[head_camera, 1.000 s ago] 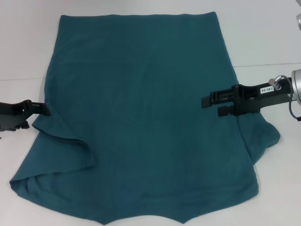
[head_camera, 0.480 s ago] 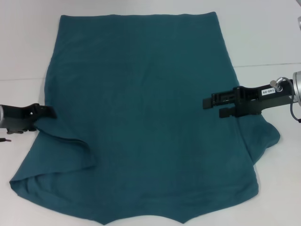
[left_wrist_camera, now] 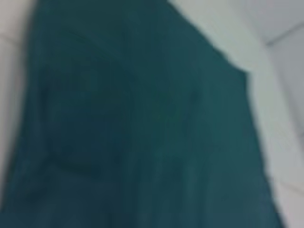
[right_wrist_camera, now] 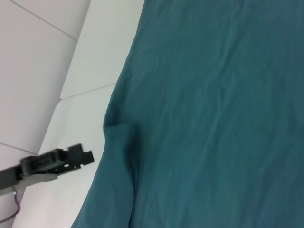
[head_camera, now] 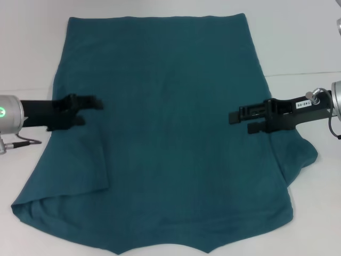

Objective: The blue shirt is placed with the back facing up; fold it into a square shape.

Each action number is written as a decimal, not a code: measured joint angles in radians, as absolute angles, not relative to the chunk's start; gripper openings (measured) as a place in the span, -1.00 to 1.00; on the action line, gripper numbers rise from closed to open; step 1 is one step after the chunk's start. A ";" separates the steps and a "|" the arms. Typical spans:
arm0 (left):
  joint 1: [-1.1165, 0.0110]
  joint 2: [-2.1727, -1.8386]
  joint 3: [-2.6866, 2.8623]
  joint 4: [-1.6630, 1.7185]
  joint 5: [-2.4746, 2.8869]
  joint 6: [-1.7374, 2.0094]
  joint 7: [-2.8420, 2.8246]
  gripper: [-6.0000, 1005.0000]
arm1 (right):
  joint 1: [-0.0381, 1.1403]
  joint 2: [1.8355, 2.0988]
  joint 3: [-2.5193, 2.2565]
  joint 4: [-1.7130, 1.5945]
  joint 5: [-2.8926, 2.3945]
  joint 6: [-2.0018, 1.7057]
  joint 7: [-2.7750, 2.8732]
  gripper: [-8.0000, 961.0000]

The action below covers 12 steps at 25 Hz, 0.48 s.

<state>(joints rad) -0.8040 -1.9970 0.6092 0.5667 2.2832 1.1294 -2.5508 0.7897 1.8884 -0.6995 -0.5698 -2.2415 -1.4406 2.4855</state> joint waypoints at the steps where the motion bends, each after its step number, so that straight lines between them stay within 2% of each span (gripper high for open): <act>1: -0.798 -1.992 0.609 0.570 2.258 1.156 -2.542 0.53 | 0.789 1.888 -0.700 -0.570 -2.241 -1.440 2.482 0.79; 9: -0.719 -1.979 0.611 0.652 2.257 1.309 -2.553 0.53 | 0.782 1.888 -0.687 -0.577 -2.236 -1.435 2.389 0.78; 12: -0.665 -1.980 0.612 0.713 2.259 1.421 -2.549 0.53 | 0.771 1.878 -0.679 -0.587 -2.236 -1.439 2.352 0.78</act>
<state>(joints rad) -0.6650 -1.9803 0.6117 0.7133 2.2589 1.4210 -2.5485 0.7707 1.8780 -0.6794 -0.5866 -2.2363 -1.4389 2.3517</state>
